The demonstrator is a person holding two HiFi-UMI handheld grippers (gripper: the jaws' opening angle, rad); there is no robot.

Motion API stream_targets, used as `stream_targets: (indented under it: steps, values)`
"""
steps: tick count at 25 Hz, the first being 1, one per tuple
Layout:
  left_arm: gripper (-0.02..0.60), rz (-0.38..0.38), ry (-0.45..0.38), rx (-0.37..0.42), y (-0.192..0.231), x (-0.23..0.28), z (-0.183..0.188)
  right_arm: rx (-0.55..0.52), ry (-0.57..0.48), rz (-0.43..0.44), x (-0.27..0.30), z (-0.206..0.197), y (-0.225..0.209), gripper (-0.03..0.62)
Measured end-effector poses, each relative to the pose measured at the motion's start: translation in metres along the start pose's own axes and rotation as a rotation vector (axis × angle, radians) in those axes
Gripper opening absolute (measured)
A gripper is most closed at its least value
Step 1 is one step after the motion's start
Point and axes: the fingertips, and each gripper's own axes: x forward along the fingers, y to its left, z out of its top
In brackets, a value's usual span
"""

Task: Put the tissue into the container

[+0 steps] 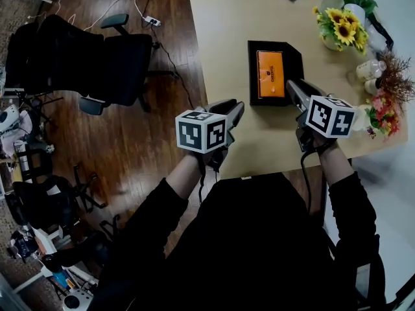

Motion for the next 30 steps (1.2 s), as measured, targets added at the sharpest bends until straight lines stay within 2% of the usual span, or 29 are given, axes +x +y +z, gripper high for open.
stream_targets:
  steps: [5, 11, 18, 22, 26, 30]
  values:
    - [0.066, -0.002, -0.054, 0.092, -0.016, -0.013, 0.017, -0.104, -0.092, -0.036, -0.022, 0.008, 0.013, 0.104]
    - [0.066, -0.048, -0.166, 0.227, -0.045, -0.043, 0.032, -0.24, -0.228, -0.073, -0.064, 0.019, 0.038, 0.098]
    - [0.069, 0.043, -0.307, 0.411, -0.054, -0.09, 0.04, -0.336, -0.397, -0.088, -0.118, 0.033, 0.072, 0.083]
    - [0.069, 0.071, -0.368, 0.473, -0.059, -0.107, 0.045, -0.365, -0.468, -0.048, -0.139, 0.038, 0.091, 0.08]
    - [0.069, 0.055, -0.412, 0.51, -0.071, -0.117, 0.047, -0.373, -0.505, -0.025, -0.152, 0.034, 0.103, 0.08]
    - [0.077, 0.047, -0.492, 0.547, -0.086, -0.131, 0.053, -0.398, -0.517, -0.021, -0.156, 0.029, 0.108, 0.08]
